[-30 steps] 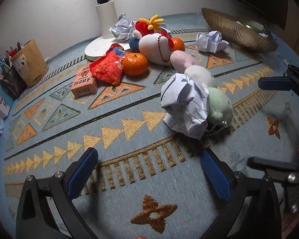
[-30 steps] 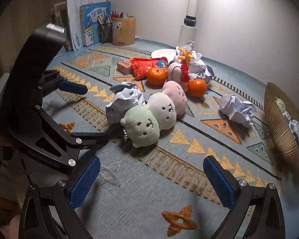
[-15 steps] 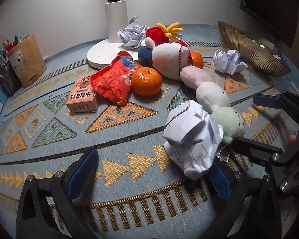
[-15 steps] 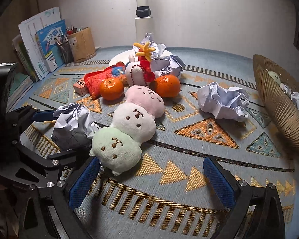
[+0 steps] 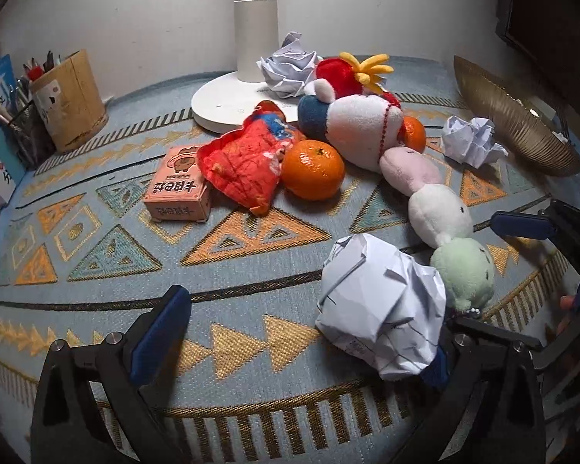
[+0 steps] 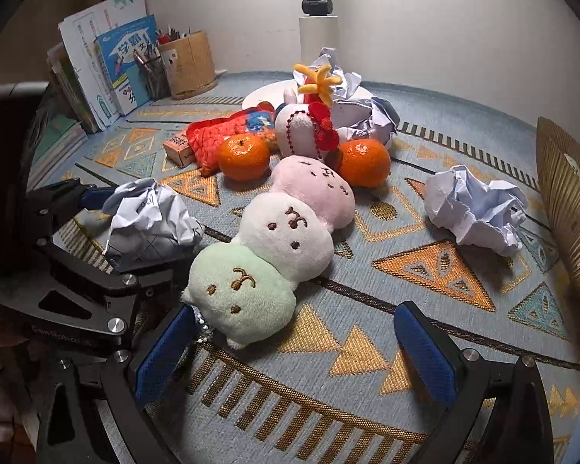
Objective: Organize objects
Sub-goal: 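Grasp a paper ball with the left tool while the right tool grasps the pink-white-green plush chain, then lift the paper ball and plush chain over to the brown bowl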
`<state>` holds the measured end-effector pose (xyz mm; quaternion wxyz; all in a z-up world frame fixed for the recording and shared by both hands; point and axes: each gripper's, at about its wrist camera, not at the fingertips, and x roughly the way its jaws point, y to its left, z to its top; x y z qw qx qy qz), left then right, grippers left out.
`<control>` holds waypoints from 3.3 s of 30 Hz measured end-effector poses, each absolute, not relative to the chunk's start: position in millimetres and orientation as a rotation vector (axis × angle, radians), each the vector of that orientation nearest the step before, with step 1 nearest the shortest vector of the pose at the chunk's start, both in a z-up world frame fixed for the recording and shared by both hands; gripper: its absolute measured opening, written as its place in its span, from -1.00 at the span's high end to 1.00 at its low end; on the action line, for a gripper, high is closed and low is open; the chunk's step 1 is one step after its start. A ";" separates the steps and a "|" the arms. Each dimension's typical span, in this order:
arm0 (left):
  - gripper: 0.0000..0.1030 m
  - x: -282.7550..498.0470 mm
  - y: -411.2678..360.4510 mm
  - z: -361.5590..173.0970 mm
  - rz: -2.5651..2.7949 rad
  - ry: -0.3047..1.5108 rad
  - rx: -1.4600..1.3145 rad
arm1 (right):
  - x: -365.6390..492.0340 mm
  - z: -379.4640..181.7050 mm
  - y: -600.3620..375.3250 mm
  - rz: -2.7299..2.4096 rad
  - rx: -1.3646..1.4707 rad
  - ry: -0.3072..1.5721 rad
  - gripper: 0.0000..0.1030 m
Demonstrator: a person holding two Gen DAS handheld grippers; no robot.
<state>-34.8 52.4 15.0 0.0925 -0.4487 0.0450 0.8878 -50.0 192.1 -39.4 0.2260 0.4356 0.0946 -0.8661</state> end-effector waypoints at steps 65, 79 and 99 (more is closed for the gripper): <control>0.40 -18.8 45.2 31.5 2.731 0.097 -1.191 | -34.2 -19.1 183.5 -2.520 1.027 0.234 0.23; 0.40 -0.7 27.0 47.6 2.798 -0.025 -1.040 | -1.3 4.1 181.0 -2.515 0.762 0.214 0.21; 0.40 -4.3 44.1 47.4 2.846 -0.007 -1.070 | 7.6 12.7 211.6 -2.520 0.677 0.037 0.21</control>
